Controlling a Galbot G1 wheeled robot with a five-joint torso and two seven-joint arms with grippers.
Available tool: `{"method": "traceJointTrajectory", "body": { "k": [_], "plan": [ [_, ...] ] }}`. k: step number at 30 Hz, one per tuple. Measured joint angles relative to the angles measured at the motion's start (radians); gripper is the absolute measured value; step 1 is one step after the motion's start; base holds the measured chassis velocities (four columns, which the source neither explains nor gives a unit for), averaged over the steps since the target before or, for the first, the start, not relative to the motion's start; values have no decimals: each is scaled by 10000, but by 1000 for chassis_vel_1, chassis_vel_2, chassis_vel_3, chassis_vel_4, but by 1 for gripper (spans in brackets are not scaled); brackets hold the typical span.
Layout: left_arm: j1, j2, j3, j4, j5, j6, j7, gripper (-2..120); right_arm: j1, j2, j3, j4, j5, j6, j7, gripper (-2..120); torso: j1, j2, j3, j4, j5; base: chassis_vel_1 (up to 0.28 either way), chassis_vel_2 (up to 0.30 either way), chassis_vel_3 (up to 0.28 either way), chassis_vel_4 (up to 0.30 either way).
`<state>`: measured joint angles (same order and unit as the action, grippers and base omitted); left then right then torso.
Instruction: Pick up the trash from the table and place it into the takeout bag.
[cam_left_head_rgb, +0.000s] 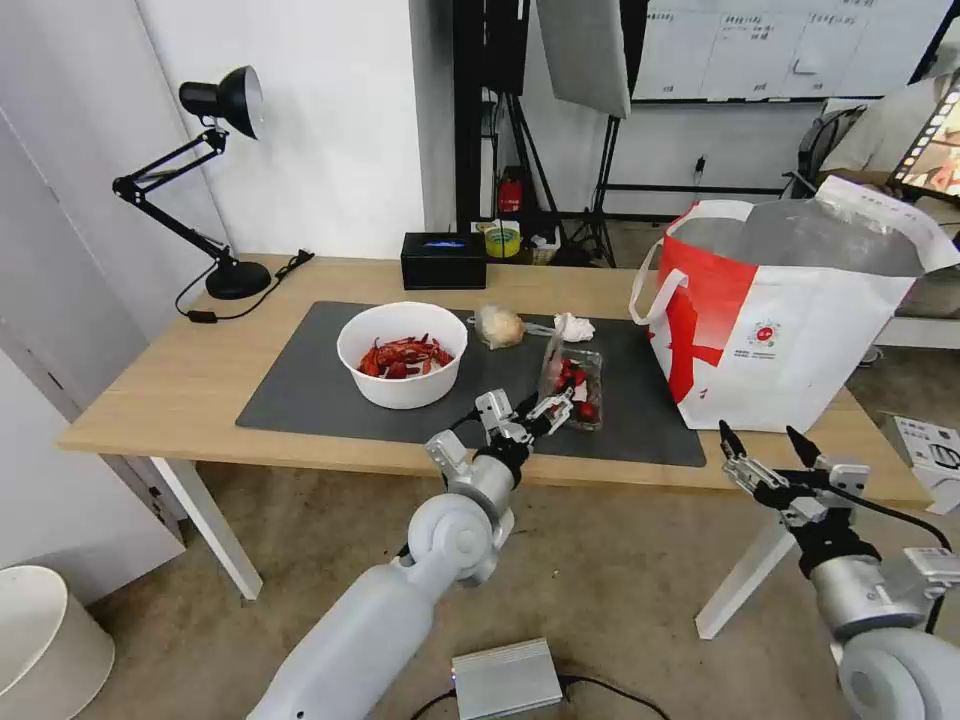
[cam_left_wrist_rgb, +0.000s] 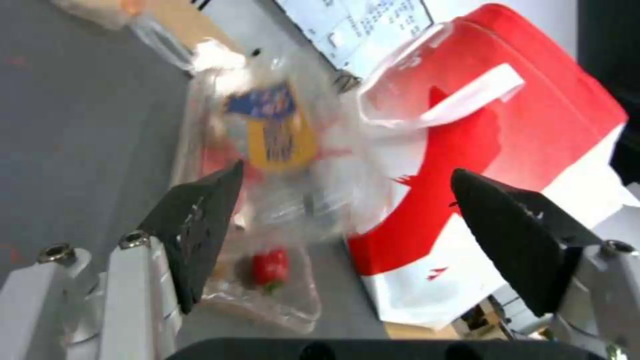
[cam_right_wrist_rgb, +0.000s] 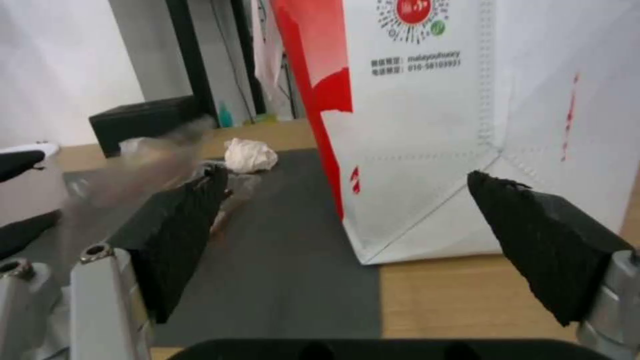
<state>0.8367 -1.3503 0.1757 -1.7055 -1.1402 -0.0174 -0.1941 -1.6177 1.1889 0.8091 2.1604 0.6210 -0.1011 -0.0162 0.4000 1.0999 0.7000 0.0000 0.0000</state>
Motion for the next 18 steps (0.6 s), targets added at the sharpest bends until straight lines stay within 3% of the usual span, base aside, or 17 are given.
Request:
{"method": "traceJointTrajectory", "body": {
  "k": [7, 18],
  "plan": [
    [-215, -132, 280, 309, 218, -111, 568, 83, 276, 13, -262, -132, 933, -200, 221, 91, 0, 0, 0, -1, 0, 0, 0, 0, 0],
    [-672, -281, 694, 975, 564, 47, 772, 82, 1079, -32, -718, -267, 2640, -812, 735, 91, 0, 1, 0, -1, 0, 0, 0, 0, 0]
  ]
}}
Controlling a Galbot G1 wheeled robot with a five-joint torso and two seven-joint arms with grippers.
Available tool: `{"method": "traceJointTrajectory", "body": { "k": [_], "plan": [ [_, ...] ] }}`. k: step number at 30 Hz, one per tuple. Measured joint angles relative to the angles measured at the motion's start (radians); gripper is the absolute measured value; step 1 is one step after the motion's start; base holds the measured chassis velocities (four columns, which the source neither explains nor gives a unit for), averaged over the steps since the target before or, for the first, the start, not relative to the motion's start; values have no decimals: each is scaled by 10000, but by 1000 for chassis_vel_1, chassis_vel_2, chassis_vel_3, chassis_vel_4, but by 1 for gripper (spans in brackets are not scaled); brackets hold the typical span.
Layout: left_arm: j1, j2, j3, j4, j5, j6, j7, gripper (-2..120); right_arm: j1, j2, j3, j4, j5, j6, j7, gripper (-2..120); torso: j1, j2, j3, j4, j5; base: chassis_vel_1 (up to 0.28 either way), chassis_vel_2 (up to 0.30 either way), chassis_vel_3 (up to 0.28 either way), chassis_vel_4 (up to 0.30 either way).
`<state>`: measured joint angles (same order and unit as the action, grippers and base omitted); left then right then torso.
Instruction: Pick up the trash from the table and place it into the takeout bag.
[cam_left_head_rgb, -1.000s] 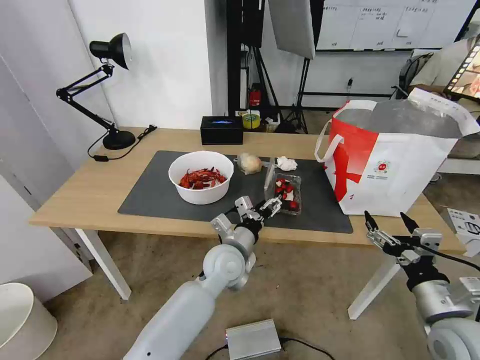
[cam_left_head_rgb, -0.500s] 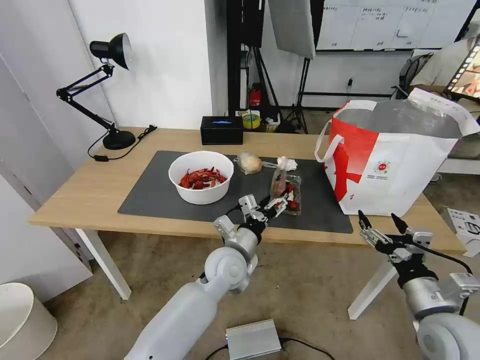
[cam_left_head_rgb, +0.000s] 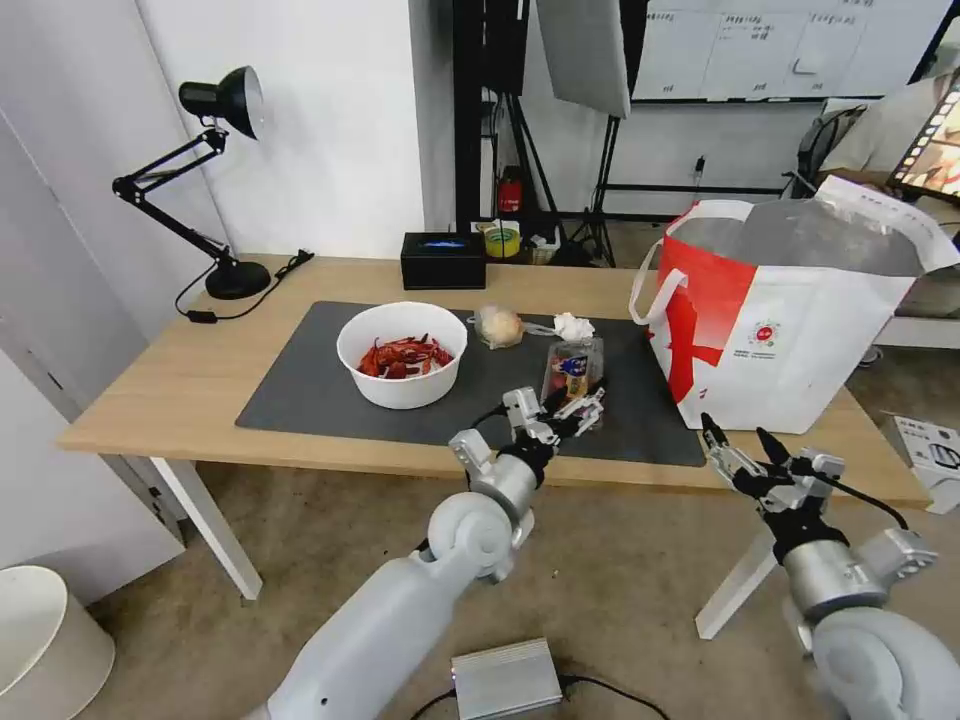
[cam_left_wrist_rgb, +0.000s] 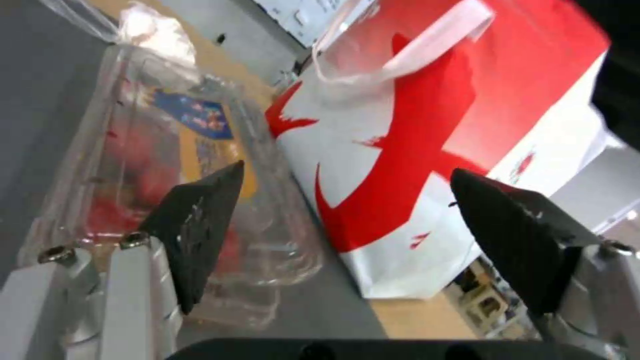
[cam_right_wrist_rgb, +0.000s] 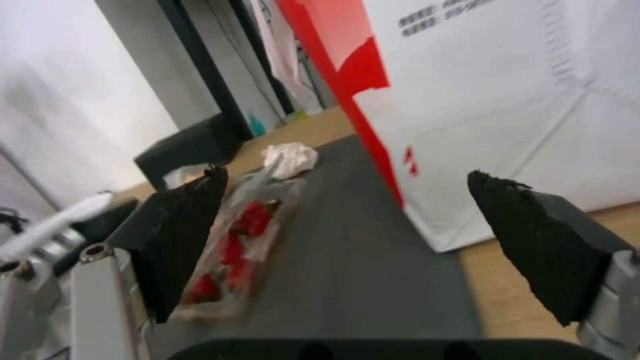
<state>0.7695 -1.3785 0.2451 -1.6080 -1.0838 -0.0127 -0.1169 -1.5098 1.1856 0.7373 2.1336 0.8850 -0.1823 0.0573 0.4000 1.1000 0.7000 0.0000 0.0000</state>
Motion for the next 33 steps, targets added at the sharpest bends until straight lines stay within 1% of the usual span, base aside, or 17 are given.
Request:
{"method": "traceJointTrajectory", "body": {
  "k": [6, 7, 8, 10, 11, 15, 17, 18, 20, 21, 22, 24, 25, 26, 30, 31, 33],
  "plan": [
    [-205, 130, 119, 385, 244, 120, 95, 82, 662, -186, -336, -195, 1273, -379, 359, 91, 0, 0, 0, 0, 0, 0, 0, 0, 0],
    [-250, 174, 136, 432, 292, 143, 96, 82, 842, -232, -429, -262, 1589, -479, 494, 92, 0, 0, 0, 0, 0, 0, 0, 0, 0],
    [-250, 174, 136, 432, 292, 143, 96, 82, 842, -232, -429, -262, 1589, -479, 494, 92, 0, 0, 0, 0, 0, 0, 0, 0, 0],
    [-361, 268, 172, 523, 337, 209, 84, 81, 1259, -287, -619, -451, 2196, -633, 769, 96, 0, 0, 0, 1, 0, 0, 0, 0, 0],
    [-397, 294, 185, 548, 350, 225, 76, 81, 1402, -296, -675, -532, 2361, -683, 856, 98, 0, 0, 0, 0, 0, 0, 0, 0, 0],
    [-488, 338, 212, 623, 447, 297, 32, 80, 1777, -305, -837, -782, 2706, -746, 1040, 100, 0, 0, 0, 1, 0, 0, 0, 0, 0],
    [-560, 366, 242, 708, 664, 351, 11, 75, 2093, -305, -1004, -1000, 2938, -781, 1179, 100, 0, 0, 0, 1, 0, 0, 0, 0, 0],
    [-575, 370, 252, 730, 727, 358, -1, 74, 2172, -304, -1047, -1057, 2988, -785, 1211, 100, 0, 0, 0, 1, -1, 0, 0, 0, 0],
    [-588, 378, 274, 784, 945, 371, -29, 63, 2412, -302, -1221, -1234, 3183, -799, 1298, 100, 0, 0, 0, 0, 0, 0, 0, 0, 0],
    [-588, 378, 274, 784, 945, 371, -29, 63, 2412, -302, -1221, -1234, 3183, -799, 1298, 100, 0, 0, 0, 0, 0, 0, 0, 0, 0],
    [-588, 379, 276, 803, 1040, 371, -39, 59, 2495, -302, -1289, -1287, 3281, -803, 1326, 100, 1, 0, 0, 1, 0, 0, 0, 0, 0],
    [-587, 374, 275, 852, 1265, 369, -84, 48, 2665, -304, -1427, -1377, 3482, -830, 1363, 100, 1, -1, 0, 1, -1, 0, 0, 0, 0],
    [-583, 371, 269, 869, 1345, 361, -85, 45, 2729, -305, -1479, -1410, 3554, -863, 1371, 100, 1, -1, 0, 0, 0, 0, 0, 0, 0],
    [-583, 371, 269, 869, 1345, 361, -85, 45, 2729, -305, -1479, -1410, 3554, -863, 1371, 100, 1, -1, 0, 0, 0, 0, 0, 0, 0],
    [-551, 363, 242, 892, 1558, 351, -73, 30, 3098, -296, -1788, -1651, 3663, -961, 1443, 100, 0, -1, -1, 0, 0, 0, 0, 0, 0],
    [-551, 363, 242, 892, 1558, 351, -73, 30, 3098, -296, -1788, -1651, 3663, -961, 1443, 100, 0, -1, -1, 0, 0, 0, 0, 0, 0],
    [-522, 361, 226, 894, 1636, 350, -56, 17, 3409, -261, -1994, -1867, 3666, -985, 1513, 100, 0, -1, 0, 0, 0, 0, 0, 0, 0]
  ]
}}
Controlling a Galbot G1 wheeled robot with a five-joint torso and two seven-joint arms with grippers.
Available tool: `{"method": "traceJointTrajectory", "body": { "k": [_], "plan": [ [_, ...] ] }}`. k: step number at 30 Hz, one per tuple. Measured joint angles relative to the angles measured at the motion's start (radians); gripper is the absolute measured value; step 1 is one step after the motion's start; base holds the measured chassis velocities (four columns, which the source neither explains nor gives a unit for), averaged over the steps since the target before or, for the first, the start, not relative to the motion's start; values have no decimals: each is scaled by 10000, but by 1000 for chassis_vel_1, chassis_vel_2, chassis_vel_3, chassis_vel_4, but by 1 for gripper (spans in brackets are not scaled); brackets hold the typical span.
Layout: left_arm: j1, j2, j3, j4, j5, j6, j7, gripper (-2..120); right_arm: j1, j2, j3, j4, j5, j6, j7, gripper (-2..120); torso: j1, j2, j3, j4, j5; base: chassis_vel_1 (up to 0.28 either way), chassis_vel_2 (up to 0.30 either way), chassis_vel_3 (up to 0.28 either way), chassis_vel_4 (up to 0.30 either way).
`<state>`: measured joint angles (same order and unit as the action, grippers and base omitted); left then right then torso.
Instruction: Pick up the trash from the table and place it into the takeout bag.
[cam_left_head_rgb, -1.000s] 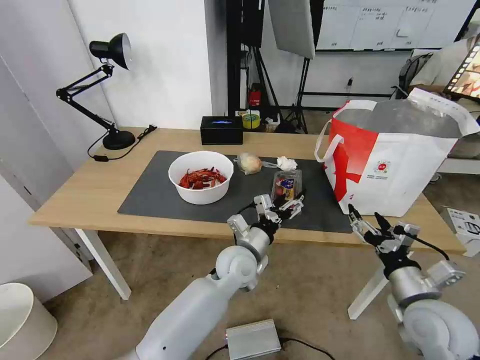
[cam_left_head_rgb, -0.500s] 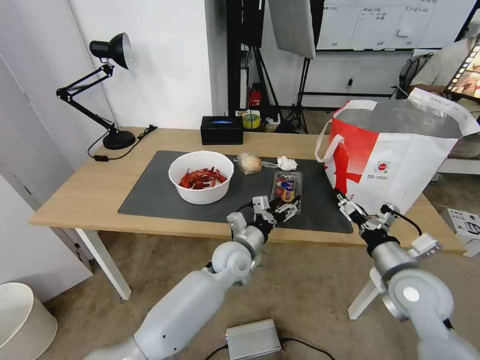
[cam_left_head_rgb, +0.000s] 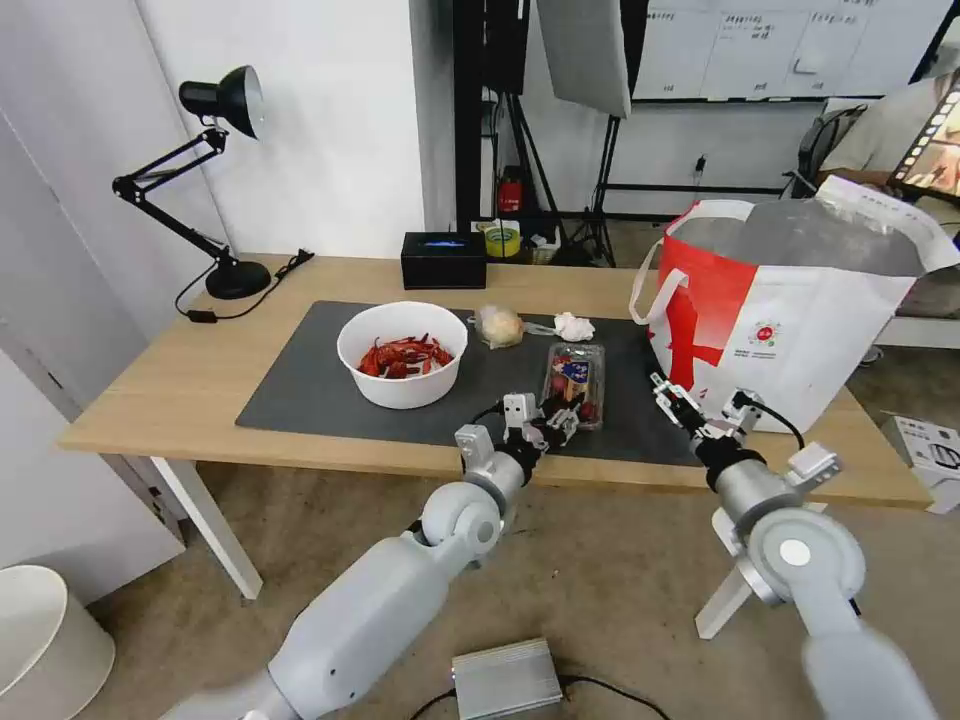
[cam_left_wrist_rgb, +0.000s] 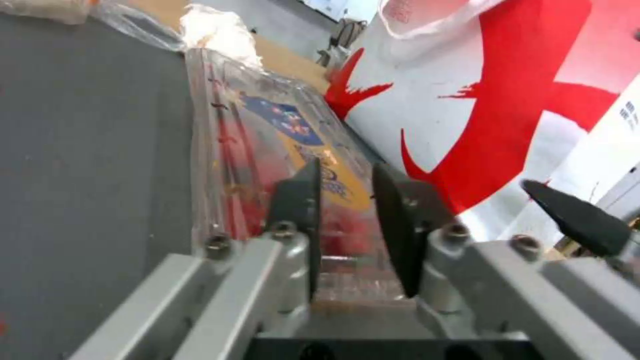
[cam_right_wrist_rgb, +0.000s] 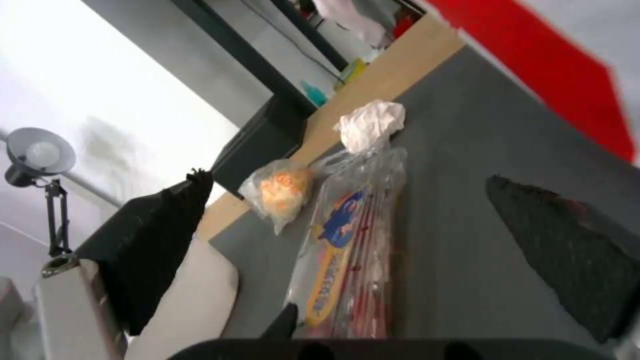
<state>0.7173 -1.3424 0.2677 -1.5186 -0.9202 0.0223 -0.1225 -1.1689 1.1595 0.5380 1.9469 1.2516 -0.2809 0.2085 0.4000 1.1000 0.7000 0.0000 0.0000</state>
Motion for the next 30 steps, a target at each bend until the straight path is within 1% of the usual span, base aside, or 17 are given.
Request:
{"method": "traceJointTrajectory", "body": {
  "k": [1, 2, 3, 5, 16, 30],
  "plan": [
    [9, 0, -4, 1, 28, 0, 2, 15, 88, 15, -55, -61, 0, -5, 25, 100, 0, 0, 0, 0, 0, 0, 0, 0, 0],
    [25, 1, -12, 11, 96, -1, 8, 11, 223, 42, -133, -154, 8, -12, 72, 100, 0, 0, 0, 0, 0, 0, 0, 0, 0],
    [25, 1, -12, 11, 96, -1, 8, 11, 223, 42, -133, -154, 8, -12, 72, 100, 0, 0, 0, 0, 0, 0, 0, 0, 0],
    [81, 26, -34, 34, 383, -8, 37, 1, 608, 122, -333, -386, 205, -42, 313, 100, 0, 0, 0, 1, -1, 0, 0, 0, 0],
    [96, 17, -113, 152, 985, -26, 107, 0, 938, 190, -486, -892, 660, -278, 854, 100, 0, 0, 0, 0, -1, 0, 0, 0, 0],
    [125, -87, -38, 89, 1268, -33, 128, 0, 1401, 411, -839, -1454, 612, -330, 875, 100, 0, 0, 0, 0, 1, 0, 0, 0, 0]
  ]
}}
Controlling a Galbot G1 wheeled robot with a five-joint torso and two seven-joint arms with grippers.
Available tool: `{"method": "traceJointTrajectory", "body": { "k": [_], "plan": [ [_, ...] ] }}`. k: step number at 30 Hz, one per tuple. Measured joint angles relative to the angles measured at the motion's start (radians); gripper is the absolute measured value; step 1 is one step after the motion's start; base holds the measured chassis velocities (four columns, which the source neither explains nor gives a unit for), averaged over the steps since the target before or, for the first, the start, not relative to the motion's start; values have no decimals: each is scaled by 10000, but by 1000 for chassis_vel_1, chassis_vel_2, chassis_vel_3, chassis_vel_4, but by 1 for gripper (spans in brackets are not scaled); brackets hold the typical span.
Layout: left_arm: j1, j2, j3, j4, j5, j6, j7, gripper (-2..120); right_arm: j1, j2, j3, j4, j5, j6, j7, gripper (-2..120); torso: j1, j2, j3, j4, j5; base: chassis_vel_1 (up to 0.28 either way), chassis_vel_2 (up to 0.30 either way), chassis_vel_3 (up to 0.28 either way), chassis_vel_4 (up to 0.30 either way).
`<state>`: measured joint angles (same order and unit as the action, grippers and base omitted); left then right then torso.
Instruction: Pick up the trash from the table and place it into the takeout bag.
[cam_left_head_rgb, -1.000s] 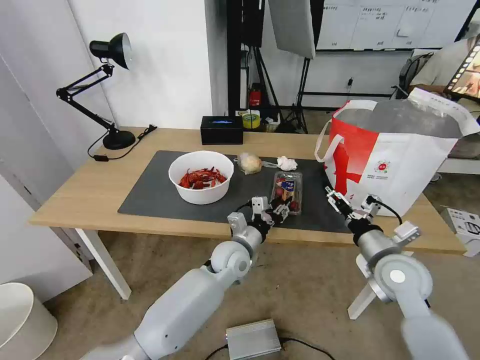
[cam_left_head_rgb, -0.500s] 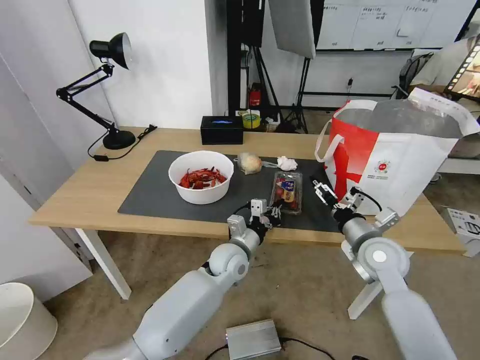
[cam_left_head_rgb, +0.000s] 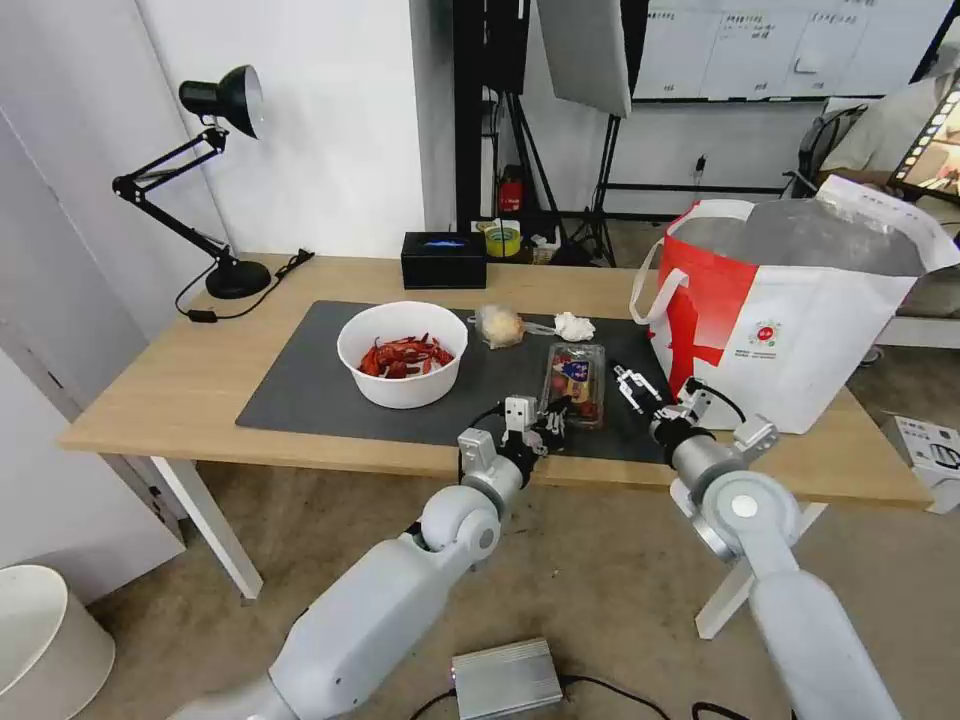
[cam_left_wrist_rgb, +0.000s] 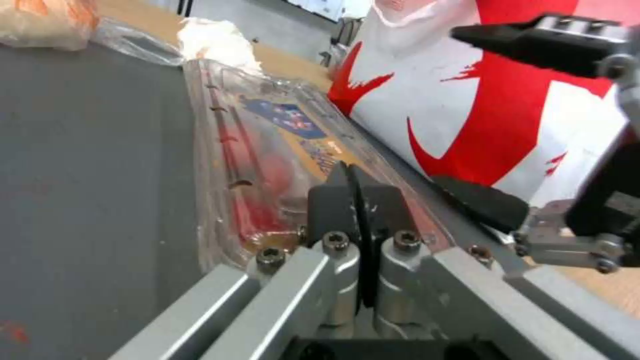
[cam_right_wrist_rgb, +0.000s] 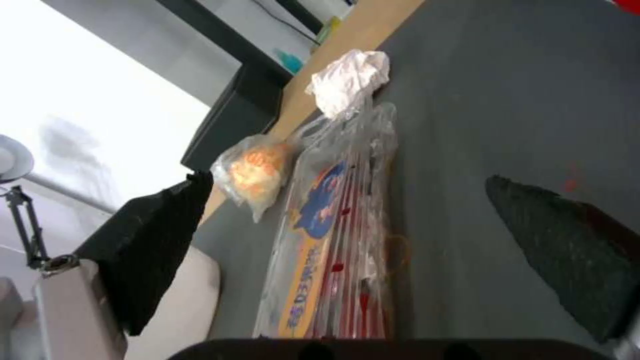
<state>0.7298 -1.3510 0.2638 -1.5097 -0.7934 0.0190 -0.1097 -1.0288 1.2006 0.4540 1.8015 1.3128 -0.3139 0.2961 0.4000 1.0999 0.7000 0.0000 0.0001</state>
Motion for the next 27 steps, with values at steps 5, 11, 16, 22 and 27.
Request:
{"method": "traceJointTrajectory", "body": {
  "k": [5, 11, 16, 22, 27],
  "plan": [
    [29, 1, -1, 1, 21, -4, 19, 0, 126, 85, -144, -201, -174, 0, -26, 100, 0, 0, 0, 0, 0, 0, 0, 0, 0],
    [50, 1, -11, 15, 49, -12, 36, 0, 461, 323, -461, -562, -415, 32, -48, 100, 0, 0, 0, 0, -1, 0, 0, 0, 0],
    [55, -9, -12, 23, 63, -13, 39, 0, 651, 485, -603, -770, -478, 39, -32, 100, 0, 0, 0, 1, -1, 0, 0, 0, 0],
    [61, -35, -15, 24, 68, -13, 40, 0, 717, 593, -698, -951, -570, 41, -23, 100, 0, 0, 0, 1, -1, 0, 0, 0, 0],
    [119, -39, -15, 24, 86, -18, 46, 0, 818, 719, -749, -1114, -491, 50, 76, 100, -1, 1, -2, -2, -4, 0, 0, 0, 0]
  ]
}}
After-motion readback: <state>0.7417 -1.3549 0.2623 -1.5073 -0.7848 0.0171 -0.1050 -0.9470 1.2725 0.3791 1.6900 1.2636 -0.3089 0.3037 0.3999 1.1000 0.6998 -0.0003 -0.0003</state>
